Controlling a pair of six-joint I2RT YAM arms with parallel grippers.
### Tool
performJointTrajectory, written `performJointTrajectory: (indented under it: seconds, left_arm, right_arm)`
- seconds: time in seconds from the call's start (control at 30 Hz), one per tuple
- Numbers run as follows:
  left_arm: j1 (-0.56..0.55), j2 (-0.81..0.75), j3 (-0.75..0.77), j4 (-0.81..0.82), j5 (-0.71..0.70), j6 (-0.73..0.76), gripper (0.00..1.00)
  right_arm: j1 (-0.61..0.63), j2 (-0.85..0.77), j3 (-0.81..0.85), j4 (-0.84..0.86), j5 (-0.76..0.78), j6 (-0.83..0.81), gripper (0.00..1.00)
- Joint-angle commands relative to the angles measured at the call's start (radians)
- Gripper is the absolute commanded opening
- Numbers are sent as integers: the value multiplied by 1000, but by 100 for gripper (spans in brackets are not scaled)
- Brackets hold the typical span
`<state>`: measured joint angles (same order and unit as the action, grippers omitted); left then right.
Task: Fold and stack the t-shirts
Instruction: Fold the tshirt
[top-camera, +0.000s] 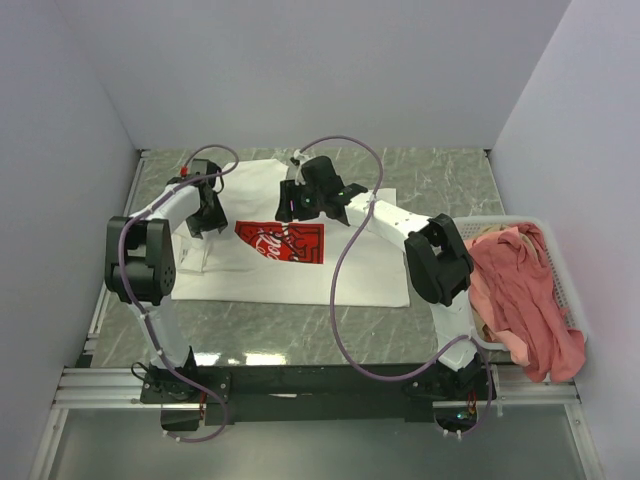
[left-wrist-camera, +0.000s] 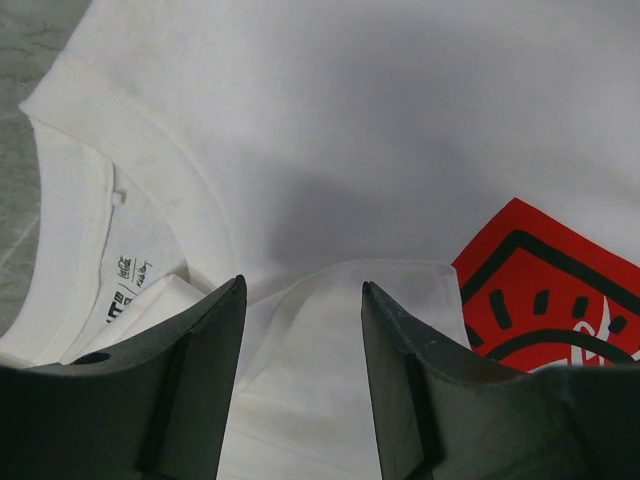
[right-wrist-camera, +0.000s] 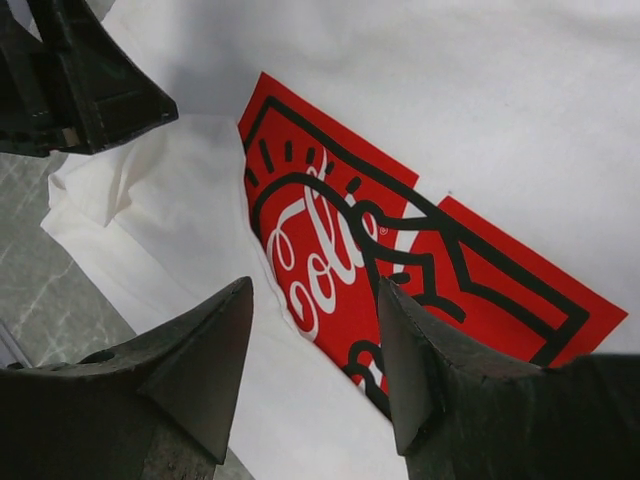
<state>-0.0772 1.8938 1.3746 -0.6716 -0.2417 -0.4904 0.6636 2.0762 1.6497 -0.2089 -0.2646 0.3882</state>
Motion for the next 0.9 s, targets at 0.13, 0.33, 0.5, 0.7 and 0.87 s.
performJointTrajectory:
  seconds: [0.13,0.33,0.5,0.7,0.87]
  left_arm:
    - [-3,27,4,3,-18,18,53]
    - [-1,30,-3,6,4,23,44]
    - [-1,19,-8,4,10,27,31]
    - [-1,-22,-16,12,50,39,7]
    - [-1,-61,-34,15,73,42,1]
  right_arm:
    - [13,-7,1,77,-31,12,60]
    - [28,50,33,117,-59,38,59]
    - [41,93,68,166,-78,64,59]
    - [62,173,131,206,-84,83,59]
    - [82,248,205,206,-87,89,59]
